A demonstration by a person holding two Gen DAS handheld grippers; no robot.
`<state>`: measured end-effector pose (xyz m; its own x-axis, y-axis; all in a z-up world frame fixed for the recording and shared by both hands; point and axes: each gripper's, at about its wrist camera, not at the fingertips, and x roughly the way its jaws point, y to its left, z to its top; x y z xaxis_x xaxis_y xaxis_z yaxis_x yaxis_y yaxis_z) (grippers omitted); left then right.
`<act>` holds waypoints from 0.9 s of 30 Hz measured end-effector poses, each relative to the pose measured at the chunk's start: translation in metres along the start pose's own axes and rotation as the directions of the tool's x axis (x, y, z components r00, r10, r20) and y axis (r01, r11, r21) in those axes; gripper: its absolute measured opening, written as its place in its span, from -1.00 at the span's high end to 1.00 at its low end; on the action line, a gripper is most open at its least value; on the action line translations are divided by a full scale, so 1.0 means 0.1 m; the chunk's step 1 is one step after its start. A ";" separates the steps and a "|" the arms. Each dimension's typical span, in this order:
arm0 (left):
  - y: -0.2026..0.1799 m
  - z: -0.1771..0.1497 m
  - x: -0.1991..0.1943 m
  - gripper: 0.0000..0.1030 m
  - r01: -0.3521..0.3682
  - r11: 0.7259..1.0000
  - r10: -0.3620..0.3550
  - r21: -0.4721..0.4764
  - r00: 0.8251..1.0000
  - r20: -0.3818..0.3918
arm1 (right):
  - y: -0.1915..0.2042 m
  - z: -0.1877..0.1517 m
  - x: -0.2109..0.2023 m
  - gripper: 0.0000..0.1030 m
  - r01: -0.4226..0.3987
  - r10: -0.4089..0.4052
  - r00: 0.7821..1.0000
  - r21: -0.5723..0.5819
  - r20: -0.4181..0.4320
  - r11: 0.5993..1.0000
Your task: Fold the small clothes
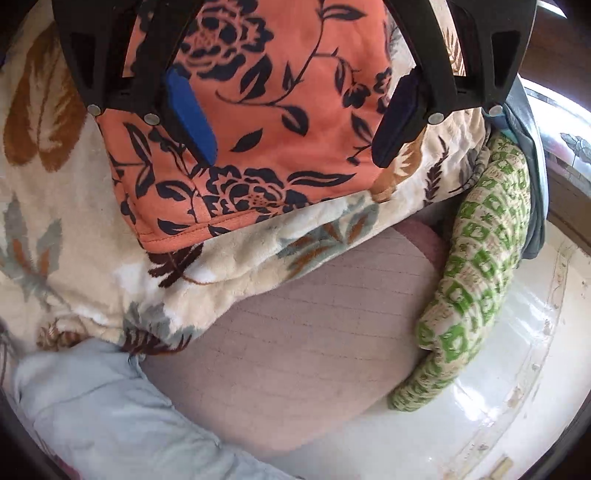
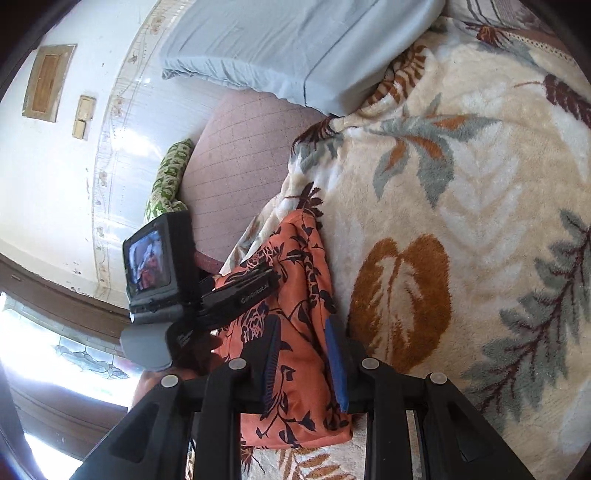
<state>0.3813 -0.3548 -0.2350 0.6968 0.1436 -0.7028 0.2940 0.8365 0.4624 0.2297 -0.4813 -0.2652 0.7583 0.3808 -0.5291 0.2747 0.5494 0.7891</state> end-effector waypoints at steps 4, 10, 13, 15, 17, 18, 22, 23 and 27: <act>0.29 -0.33 -0.58 -0.67 -0.007 0.999 0.011 -0.043 0.994 0.108 | 0.22 -0.08 -0.08 0.46 -0.014 0.016 0.999 -0.057 0.035 0.998; 0.77 -0.84 -1.14 -0.68 -0.008 0.995 0.026 -0.101 0.984 0.179 | 0.64 -0.29 -0.13 0.46 -0.010 0.020 0.998 -0.151 0.062 0.989; 0.99 -1.06 -1.32 -0.69 0.003 0.992 0.022 -0.130 0.980 0.196 | 0.82 -0.45 -0.14 0.46 -0.003 0.017 0.998 -0.197 0.068 0.980; 1.10 -1.22 -1.39 -0.72 0.005 0.989 0.025 -0.148 0.980 0.195 | 0.94 -0.57 -0.12 0.45 0.017 0.000 0.997 -0.234 0.071 0.972; 1.19 -1.34 -1.44 -0.73 0.010 0.985 0.024 -0.175 0.981 0.191 | 1.02 -0.69 -0.08 0.45 0.027 -0.010 0.998 -0.265 0.066 0.964; 1.23 -1.41 -1.46 -0.73 0.014 0.981 0.023 -0.192 0.981 0.191 | 1.04 -0.74 -0.06 0.45 0.028 -0.012 0.998 -0.272 0.060 0.962; 1.36 -1.62 -1.45 -0.73 0.027 0.964 0.020 -0.264 0.984 0.175 | 1.11 -0.93 0.00 0.45 0.042 -0.031 0.999 -0.299 0.041 0.953; 1.38 -1.67 -1.43 -0.73 0.035 0.959 0.014 -0.281 0.985 0.173 | 1.11 -0.97 0.01 0.45 0.049 -0.039 0.998 -0.308 0.040 0.950; 1.45 -1.82 -1.34 -0.73 0.048 0.939 0.007 -0.339 0.987 0.159 | 1.13 -1.10 0.06 0.46 0.076 -0.066 0.997 -0.337 0.040 0.938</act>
<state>0.2118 -0.1564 -0.1716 0.7943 0.0634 -0.6042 0.0877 0.9722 0.2173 0.1999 -0.3355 -0.2135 0.7614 0.3138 -0.5672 0.1159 0.7950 0.5955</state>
